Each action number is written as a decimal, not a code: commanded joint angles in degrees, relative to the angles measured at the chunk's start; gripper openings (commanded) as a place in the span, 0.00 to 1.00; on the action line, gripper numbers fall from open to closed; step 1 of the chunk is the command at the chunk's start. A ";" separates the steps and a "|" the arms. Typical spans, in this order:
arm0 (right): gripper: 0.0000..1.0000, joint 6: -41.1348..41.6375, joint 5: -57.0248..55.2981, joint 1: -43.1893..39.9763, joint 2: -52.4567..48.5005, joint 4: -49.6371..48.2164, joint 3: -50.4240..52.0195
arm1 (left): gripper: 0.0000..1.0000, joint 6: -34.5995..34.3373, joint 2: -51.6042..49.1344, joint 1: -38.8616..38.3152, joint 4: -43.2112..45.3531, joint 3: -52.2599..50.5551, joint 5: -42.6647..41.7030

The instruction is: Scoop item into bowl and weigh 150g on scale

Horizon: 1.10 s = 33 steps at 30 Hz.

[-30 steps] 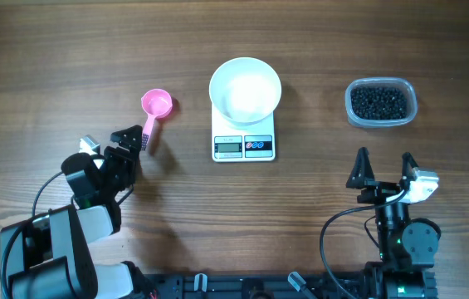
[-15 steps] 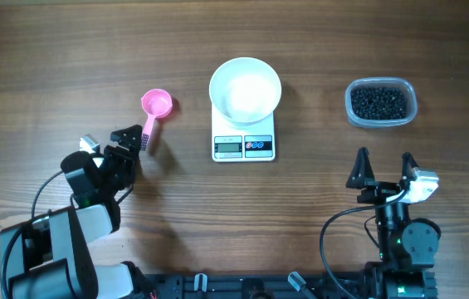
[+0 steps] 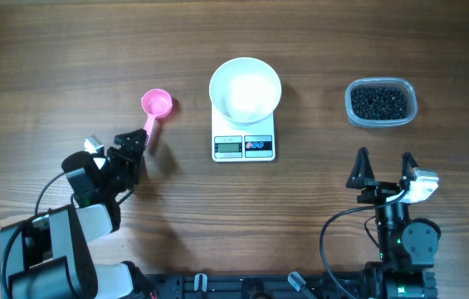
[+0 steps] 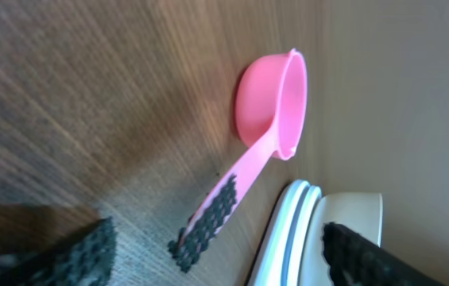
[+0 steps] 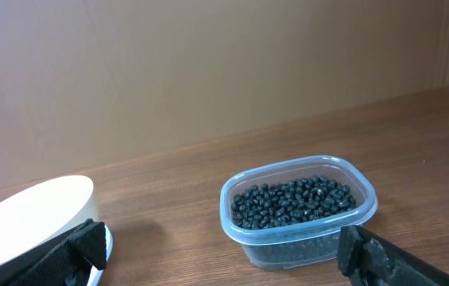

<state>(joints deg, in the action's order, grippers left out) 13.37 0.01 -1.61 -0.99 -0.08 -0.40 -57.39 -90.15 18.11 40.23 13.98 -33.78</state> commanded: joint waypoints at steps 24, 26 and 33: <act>1.00 0.17 0.11 -0.20 0.57 -0.28 0.09 | 0.86 -0.09 -1.92 -2.23 2.51 0.76 2.56; 1.00 0.17 0.11 -0.20 0.57 -0.28 0.09 | 0.87 -0.09 -1.95 -3.30 2.47 1.97 2.62; 1.00 0.20 0.11 -0.20 0.57 -0.26 0.09 | 0.80 -0.15 -3.41 -5.62 1.79 2.95 5.27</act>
<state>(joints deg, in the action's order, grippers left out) 13.37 0.01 -1.61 -0.99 -0.05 -0.40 -57.78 -91.90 13.02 42.61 16.19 -30.94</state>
